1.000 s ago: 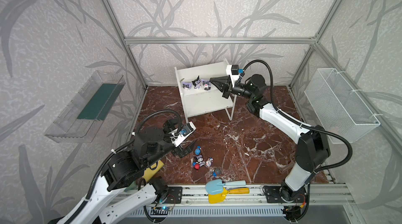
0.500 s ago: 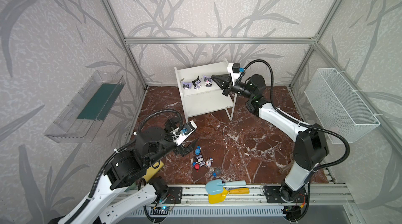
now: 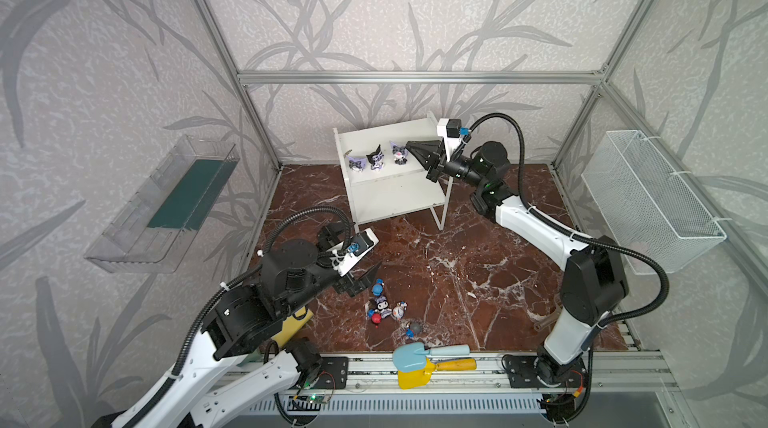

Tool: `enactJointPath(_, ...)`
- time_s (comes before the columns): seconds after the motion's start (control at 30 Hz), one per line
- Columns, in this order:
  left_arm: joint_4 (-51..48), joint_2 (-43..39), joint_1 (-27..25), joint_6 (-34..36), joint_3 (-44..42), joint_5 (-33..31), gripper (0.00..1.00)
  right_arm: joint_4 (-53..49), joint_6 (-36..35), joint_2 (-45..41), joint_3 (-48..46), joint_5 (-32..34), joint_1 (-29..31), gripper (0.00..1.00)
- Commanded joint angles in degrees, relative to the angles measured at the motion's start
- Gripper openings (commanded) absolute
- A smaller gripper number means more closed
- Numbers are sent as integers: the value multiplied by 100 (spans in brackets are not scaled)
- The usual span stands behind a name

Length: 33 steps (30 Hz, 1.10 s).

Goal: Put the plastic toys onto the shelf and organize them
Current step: 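Lower the purple figure with the right gripper onto the top shelf beside the others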

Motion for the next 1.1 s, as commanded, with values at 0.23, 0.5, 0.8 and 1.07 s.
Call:
enactJointPath(0.23,142,-24,46,-53,-45,107,99,175,-18,-84,-113,-42,-28,0)
enactJointPath(0.5,148,-22,63,-48,-55,116,99,175,-54,-84,-179,-50,-24,1)
enactJointPath(0.8,151,-52,69,-41,-71,94,99,175,-135,-76,-223,-34,-10,6)
enactJointPath(1.07,153,-66,73,-39,-84,112,99,175,-135,-76,-232,-20,-4,15)
